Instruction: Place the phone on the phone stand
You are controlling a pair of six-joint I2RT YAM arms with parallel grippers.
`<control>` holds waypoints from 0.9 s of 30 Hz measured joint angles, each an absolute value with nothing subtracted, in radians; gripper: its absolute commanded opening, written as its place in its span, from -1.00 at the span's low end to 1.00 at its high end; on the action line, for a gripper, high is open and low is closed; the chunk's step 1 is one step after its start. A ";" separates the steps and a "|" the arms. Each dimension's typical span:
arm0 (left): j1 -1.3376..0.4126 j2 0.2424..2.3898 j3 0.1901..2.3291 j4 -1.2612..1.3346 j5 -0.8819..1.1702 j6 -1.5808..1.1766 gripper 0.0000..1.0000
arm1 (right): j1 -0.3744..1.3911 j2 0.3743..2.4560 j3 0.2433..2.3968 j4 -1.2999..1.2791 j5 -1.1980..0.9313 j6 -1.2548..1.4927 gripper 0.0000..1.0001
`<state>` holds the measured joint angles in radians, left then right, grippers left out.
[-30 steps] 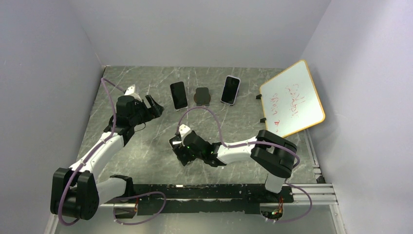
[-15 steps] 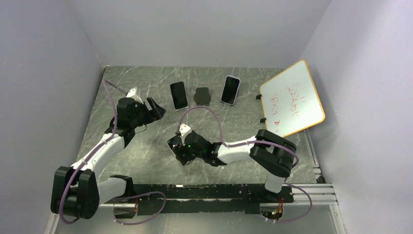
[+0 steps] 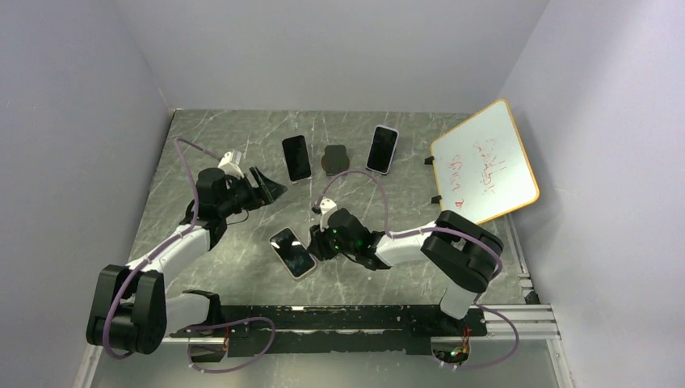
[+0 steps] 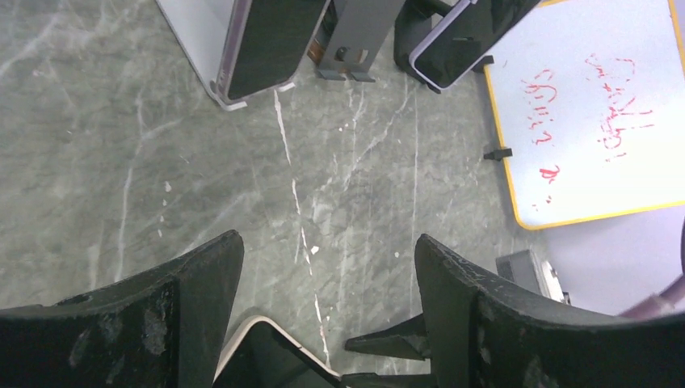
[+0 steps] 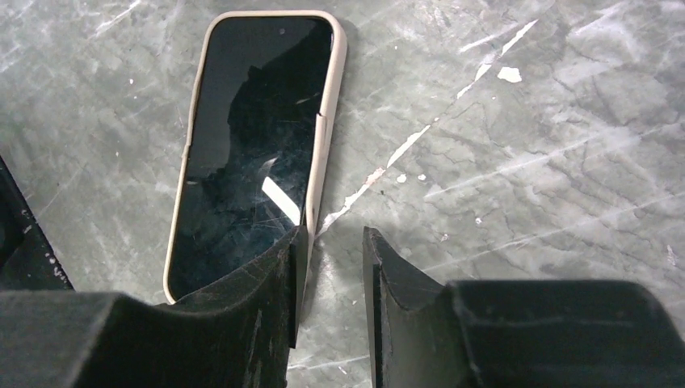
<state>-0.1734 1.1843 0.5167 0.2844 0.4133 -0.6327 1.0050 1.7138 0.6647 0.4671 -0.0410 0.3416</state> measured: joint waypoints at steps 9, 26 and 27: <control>-0.173 1.202 0.490 0.331 0.450 -0.658 0.62 | 0.980 1.671 0.635 0.497 -0.071 0.355 0.99; -0.173 1.162 0.490 0.329 0.449 -0.651 0.64 | 1.082 1.576 0.638 0.392 0.072 0.265 1.00; -0.173 1.157 0.490 0.329 0.449 -0.651 0.64 | 1.098 1.581 0.649 0.381 0.083 0.259 1.00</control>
<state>-0.1730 1.1568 0.4896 0.3294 0.4492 -0.6514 1.0981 1.5810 0.6487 0.3813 0.0834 0.2588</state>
